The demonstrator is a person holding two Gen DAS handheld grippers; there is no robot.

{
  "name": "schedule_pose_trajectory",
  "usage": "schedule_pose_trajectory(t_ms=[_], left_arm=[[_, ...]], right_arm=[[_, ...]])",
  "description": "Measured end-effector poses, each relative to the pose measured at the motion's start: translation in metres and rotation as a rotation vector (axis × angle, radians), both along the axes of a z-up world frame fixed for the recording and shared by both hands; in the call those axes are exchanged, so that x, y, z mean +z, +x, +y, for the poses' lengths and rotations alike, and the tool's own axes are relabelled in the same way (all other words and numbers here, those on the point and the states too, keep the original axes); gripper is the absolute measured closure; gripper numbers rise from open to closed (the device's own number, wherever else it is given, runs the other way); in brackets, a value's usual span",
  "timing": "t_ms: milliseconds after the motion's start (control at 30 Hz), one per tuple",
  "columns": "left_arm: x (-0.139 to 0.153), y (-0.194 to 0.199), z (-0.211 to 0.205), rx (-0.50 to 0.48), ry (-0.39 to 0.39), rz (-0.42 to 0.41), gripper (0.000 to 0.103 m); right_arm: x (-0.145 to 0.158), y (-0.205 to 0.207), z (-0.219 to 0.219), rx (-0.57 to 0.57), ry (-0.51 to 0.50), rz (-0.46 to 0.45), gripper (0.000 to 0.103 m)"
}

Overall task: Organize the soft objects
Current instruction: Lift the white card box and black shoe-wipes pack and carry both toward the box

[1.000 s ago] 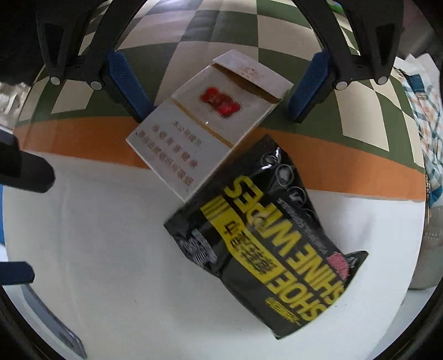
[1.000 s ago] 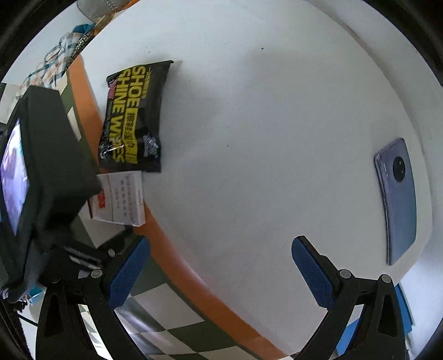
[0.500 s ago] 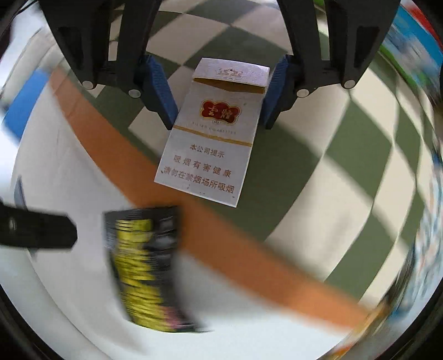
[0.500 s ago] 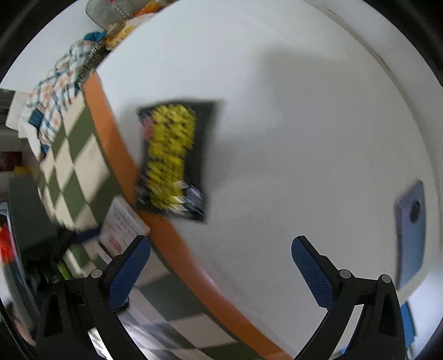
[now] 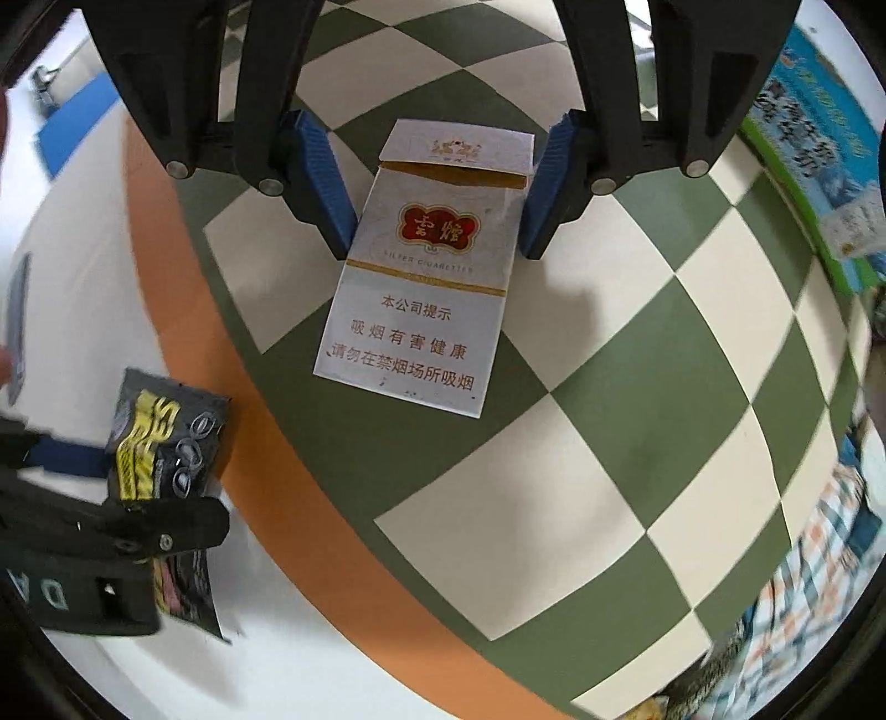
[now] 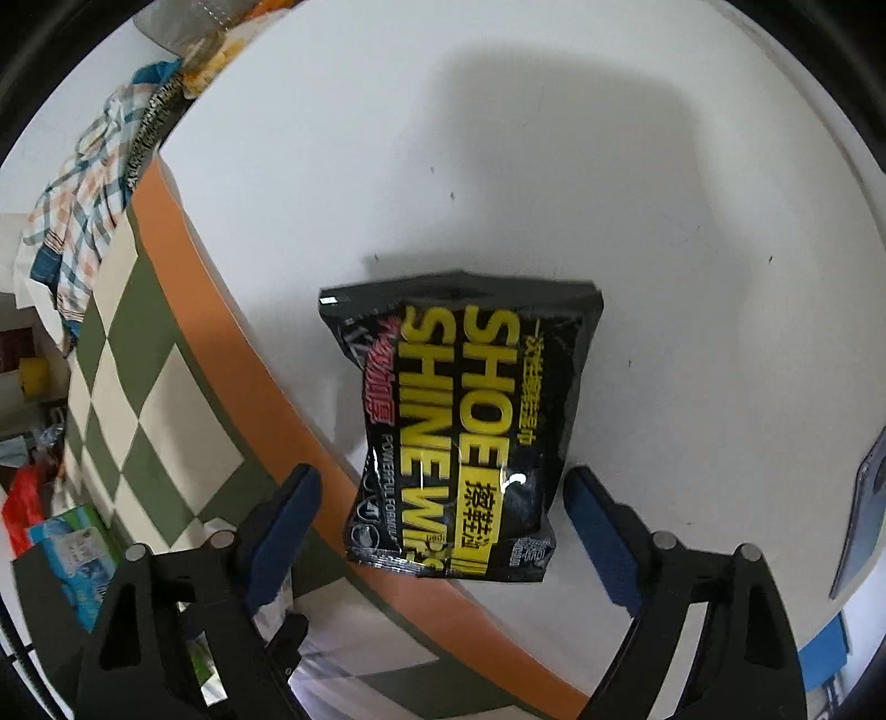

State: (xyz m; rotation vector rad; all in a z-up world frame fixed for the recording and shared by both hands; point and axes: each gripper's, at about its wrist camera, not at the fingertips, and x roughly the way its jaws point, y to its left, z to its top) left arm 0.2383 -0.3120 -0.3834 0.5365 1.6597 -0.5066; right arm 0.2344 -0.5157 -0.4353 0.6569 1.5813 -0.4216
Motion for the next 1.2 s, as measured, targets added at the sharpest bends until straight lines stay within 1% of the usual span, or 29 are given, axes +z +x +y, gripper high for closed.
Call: schedule_pose_trajectory(t_ms=[67,100,133,167,300,333,400,467,500,533,600,633,767,833,867,900,933,967,1000,1033,1067,1133,1200], left_arm=[[0.003,-0.002,-0.002,0.003,-0.001,-0.012,0.042],[0.004,-0.002,-0.002,0.010,-0.003,-0.006,0.042],[0.004,-0.002,-0.002,0.013,0.000,-0.002,0.038],[0.005,0.001,-0.002,0.014,0.007,-0.001,0.036],[0.004,0.008,0.000,0.048,0.020,0.017,0.018],[0.004,0.008,0.000,0.048,0.019,0.018,0.014],[0.006,0.007,0.001,0.043,0.017,0.014,0.013],[0.008,0.006,0.000,0.043,0.008,0.004,0.008],[0.003,0.009,0.000,0.044,0.001,-0.002,0.002],[0.001,0.008,0.000,0.048,-0.010,-0.008,0.000],[0.005,0.007,0.004,0.078,-0.039,-0.038,0.000],[0.006,0.007,0.005,0.084,-0.042,-0.042,0.000],[0.008,0.008,0.002,0.066,-0.023,-0.013,0.000],[0.008,0.023,0.003,0.055,-0.013,0.002,0.000],[0.009,0.023,0.002,0.051,-0.008,0.003,0.000],[0.003,0.023,-0.013,0.046,-0.004,0.005,0.001],[0.004,0.021,-0.015,0.041,-0.004,0.004,0.004],[0.007,0.019,-0.017,0.035,-0.007,0.000,0.006],[0.001,0.028,-0.018,0.028,-0.013,-0.003,0.012],[0.007,0.027,-0.021,0.020,-0.016,-0.008,0.020],[0.016,0.026,-0.022,0.008,-0.021,-0.013,0.024],[0.021,0.023,-0.027,-0.008,-0.025,-0.020,0.038],[0.026,0.021,-0.032,-0.021,-0.029,-0.024,0.047]], right_arm=[[-0.001,0.003,0.005,0.028,-0.028,0.013,0.020],[0.000,0.003,0.009,0.051,-0.050,0.023,0.028],[0.001,0.004,0.013,0.072,-0.072,0.030,0.033],[0.002,0.003,0.017,0.101,-0.089,0.034,0.036],[0.001,-0.005,0.027,0.164,-0.083,0.052,0.037],[0.001,-0.006,0.028,0.179,-0.086,0.057,0.037],[0.001,-0.007,0.031,0.199,-0.090,0.062,0.037],[0.000,-0.002,0.033,0.210,-0.087,0.063,0.037],[-0.001,-0.002,0.033,0.214,-0.085,0.065,0.037],[-0.001,-0.002,0.033,0.217,-0.080,0.070,0.037],[-0.001,-0.002,0.032,0.221,-0.069,0.080,0.037],[-0.008,0.014,0.040,0.219,-0.067,0.082,0.037],[-0.010,0.027,0.028,0.219,-0.069,0.088,0.037],[-0.010,0.028,0.025,0.220,-0.068,0.088,0.037],[-0.009,0.030,0.024,0.221,-0.070,0.089,0.037],[-0.009,0.031,0.024,0.222,-0.073,0.090,0.037],[-0.007,0.022,0.022,0.225,-0.076,0.089,0.037],[-0.007,0.023,0.024,0.228,-0.079,0.090,0.037],[-0.006,0.023,0.025,0.230,-0.082,0.089,0.037],[-0.005,0.023,0.027,0.233,-0.084,0.091,0.037],[-0.005,0.024,0.028,0.235,-0.086,0.094,0.037],[-0.005,0.025,0.031,0.241,-0.091,0.098,0.037],[-0.005,0.025,0.033,0.243,-0.093,0.103,0.037]])
